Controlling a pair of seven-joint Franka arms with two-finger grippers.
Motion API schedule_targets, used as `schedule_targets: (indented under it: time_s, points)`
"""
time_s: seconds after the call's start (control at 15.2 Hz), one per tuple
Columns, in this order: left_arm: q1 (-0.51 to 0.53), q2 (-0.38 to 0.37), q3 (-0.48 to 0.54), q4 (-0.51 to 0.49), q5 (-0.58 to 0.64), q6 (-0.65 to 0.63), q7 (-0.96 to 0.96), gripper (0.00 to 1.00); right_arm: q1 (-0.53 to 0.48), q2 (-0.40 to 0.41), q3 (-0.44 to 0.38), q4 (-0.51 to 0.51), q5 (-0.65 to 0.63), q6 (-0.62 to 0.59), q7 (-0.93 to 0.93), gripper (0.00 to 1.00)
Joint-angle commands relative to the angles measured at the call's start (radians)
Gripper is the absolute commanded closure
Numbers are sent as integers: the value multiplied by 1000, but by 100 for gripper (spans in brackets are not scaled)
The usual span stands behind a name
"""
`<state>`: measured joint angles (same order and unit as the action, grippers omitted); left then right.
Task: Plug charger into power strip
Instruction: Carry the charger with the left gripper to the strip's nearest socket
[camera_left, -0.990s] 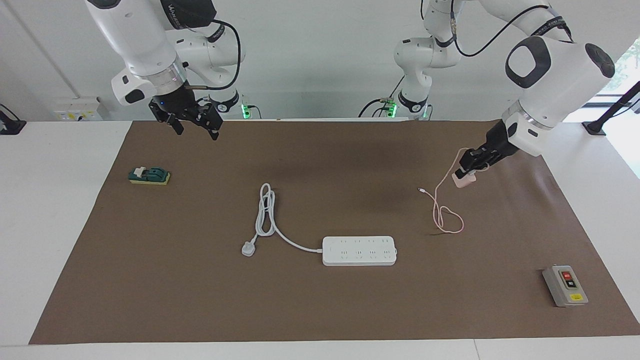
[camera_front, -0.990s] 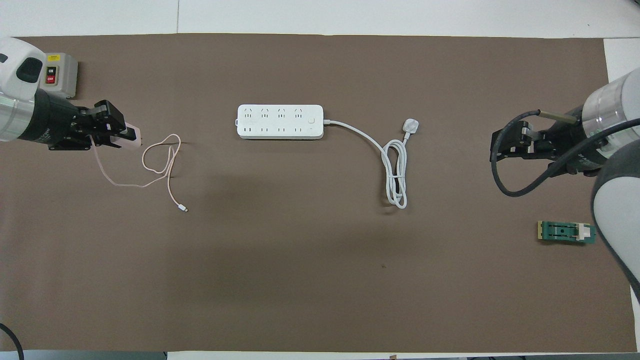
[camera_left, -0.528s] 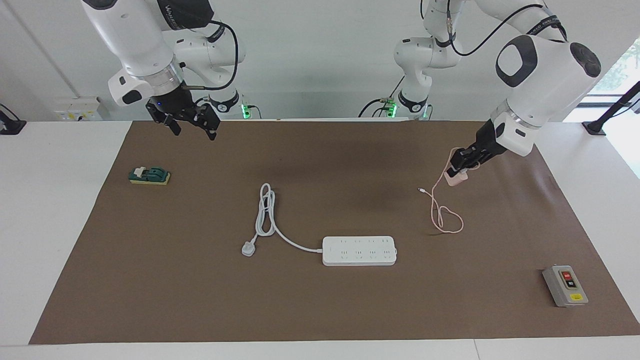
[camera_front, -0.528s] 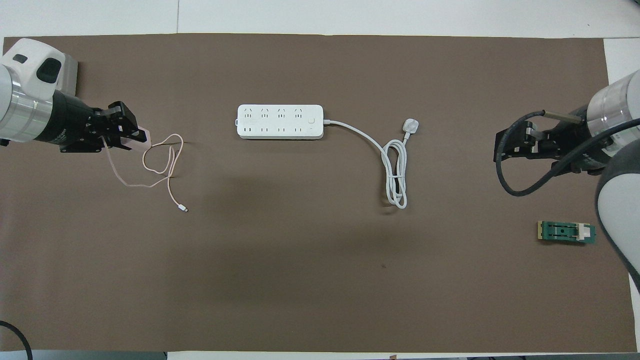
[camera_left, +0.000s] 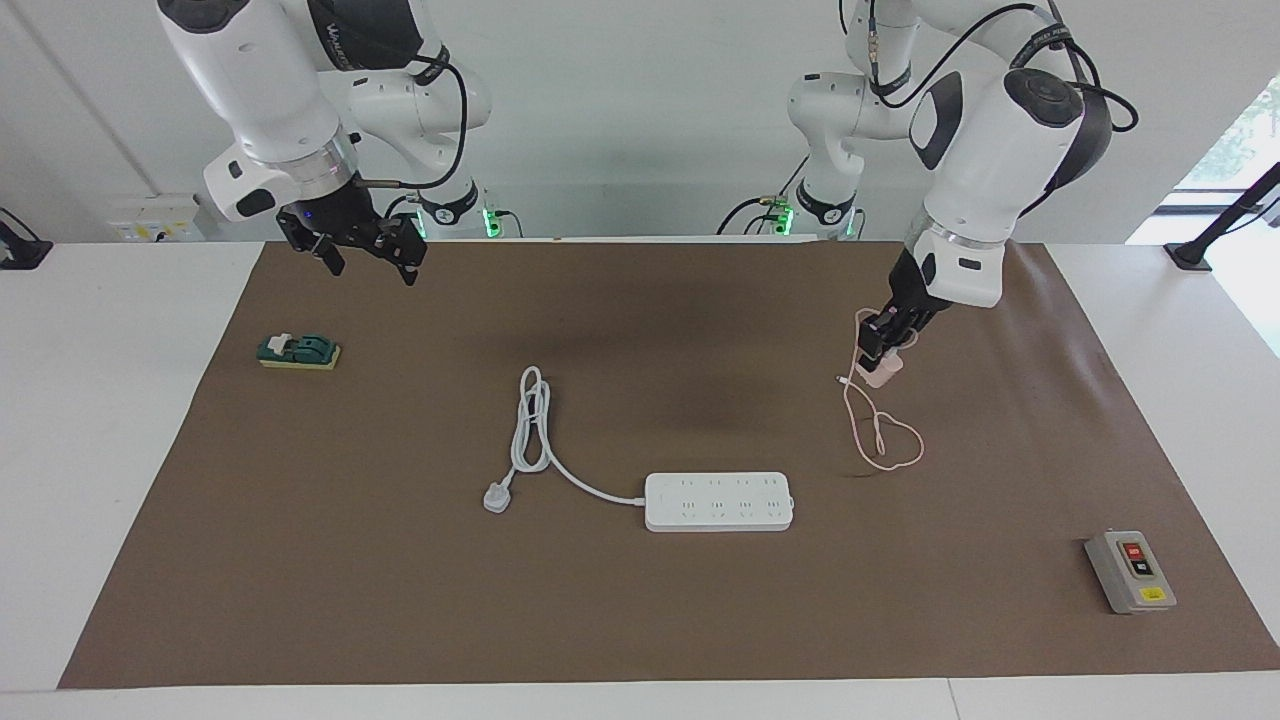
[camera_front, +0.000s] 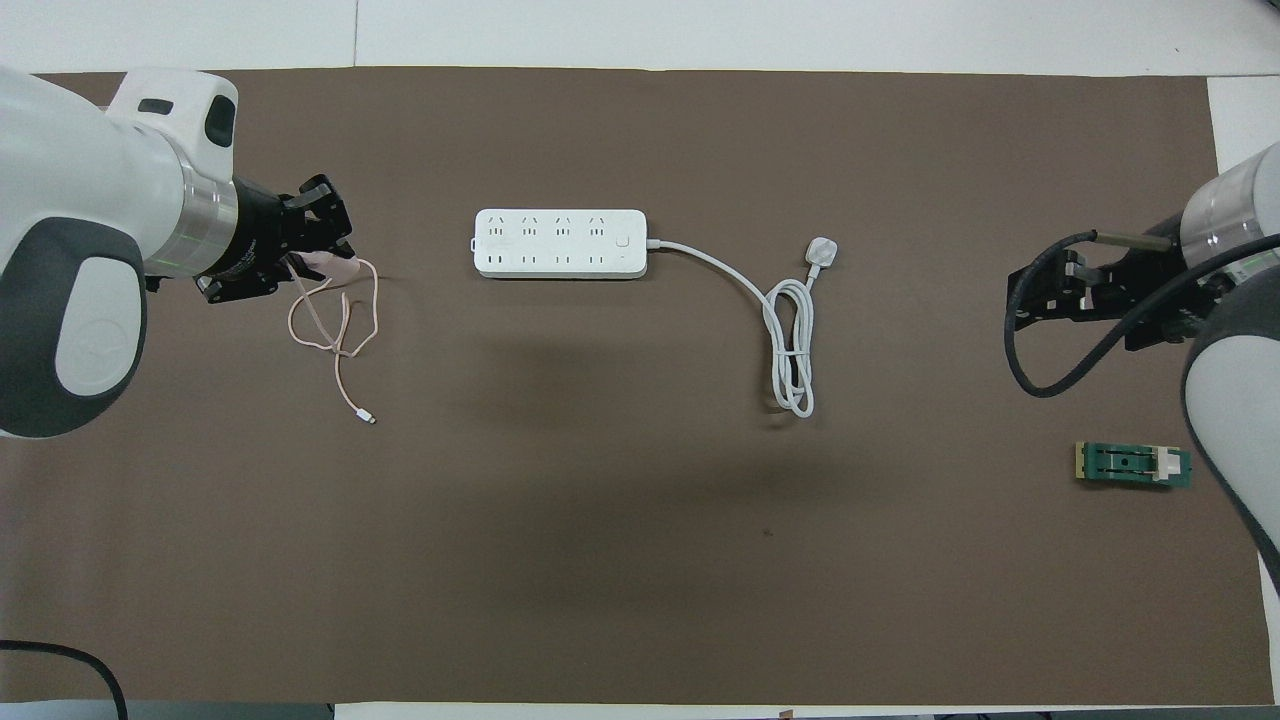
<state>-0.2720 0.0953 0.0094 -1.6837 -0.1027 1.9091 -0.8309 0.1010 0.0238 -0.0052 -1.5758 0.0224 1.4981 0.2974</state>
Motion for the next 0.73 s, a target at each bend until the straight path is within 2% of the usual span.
schedule_targets:
  time_s: [0.0,0.13,0.26,0.46,0.66]
  points:
    - [-18,-5,11,-11,23,21,-195,100,-50,5,40,-6,-13,-12,-38,0]
    - [-18,-5,14,-7,24,-27,-258,100,-87,-2,60,-6,-7,-33,-38,0]
    - [-23,-6,11,-13,92,-73,-406,100,-92,-5,70,-7,-7,-39,-37,0]
    - [-30,0,8,-24,92,-47,-626,100,-90,-5,67,-9,-9,-39,-38,0]
    - [-90,37,11,-51,100,65,-780,100,-89,-5,44,-10,-9,-27,-37,0]
